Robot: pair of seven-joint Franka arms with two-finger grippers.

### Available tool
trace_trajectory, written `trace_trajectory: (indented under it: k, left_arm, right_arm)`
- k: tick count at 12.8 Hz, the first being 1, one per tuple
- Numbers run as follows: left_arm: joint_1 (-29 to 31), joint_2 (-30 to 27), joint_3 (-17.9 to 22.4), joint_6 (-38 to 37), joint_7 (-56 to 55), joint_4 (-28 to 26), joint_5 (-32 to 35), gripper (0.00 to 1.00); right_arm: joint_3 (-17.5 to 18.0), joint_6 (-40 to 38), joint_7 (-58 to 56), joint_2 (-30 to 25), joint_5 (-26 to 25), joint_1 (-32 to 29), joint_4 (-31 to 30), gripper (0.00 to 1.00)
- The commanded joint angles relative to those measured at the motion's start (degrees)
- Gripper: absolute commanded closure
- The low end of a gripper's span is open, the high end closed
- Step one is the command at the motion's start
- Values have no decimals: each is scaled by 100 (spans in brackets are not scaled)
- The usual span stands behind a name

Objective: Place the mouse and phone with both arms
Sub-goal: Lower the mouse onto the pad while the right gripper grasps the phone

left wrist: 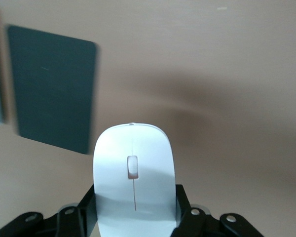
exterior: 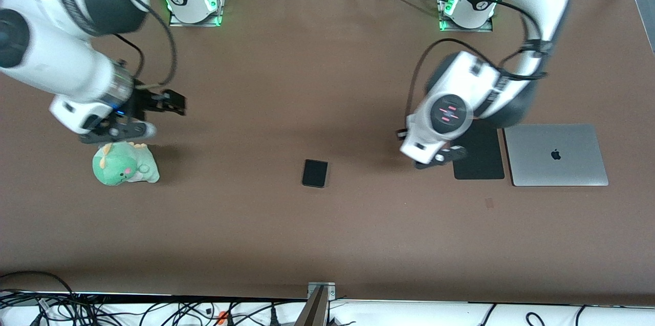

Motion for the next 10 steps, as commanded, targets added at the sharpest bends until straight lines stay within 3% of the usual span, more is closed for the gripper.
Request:
trace_trajectory:
  k: [1, 4, 7, 10]
  left_arm:
    - [691, -96, -55, -278, 1543, -227, -91, 86]
    - [1281, -122, -54, 246, 2530, -858, -29, 84]
    - [1536, -473, -54, 1843, 2638, -2279, 198, 84]
    - [1852, -492, -54, 2848, 2899, -2925, 428, 83]
  right_arm:
    - [-41, 689, 1122, 478, 84, 509, 106, 0]
    - [-41, 1866, 1574, 1251, 523, 756, 176, 0]
    - [-41, 3009, 2556, 1963, 532, 1045, 203, 0]
    - [-41, 3407, 3259, 2832, 532, 1389, 841, 0]
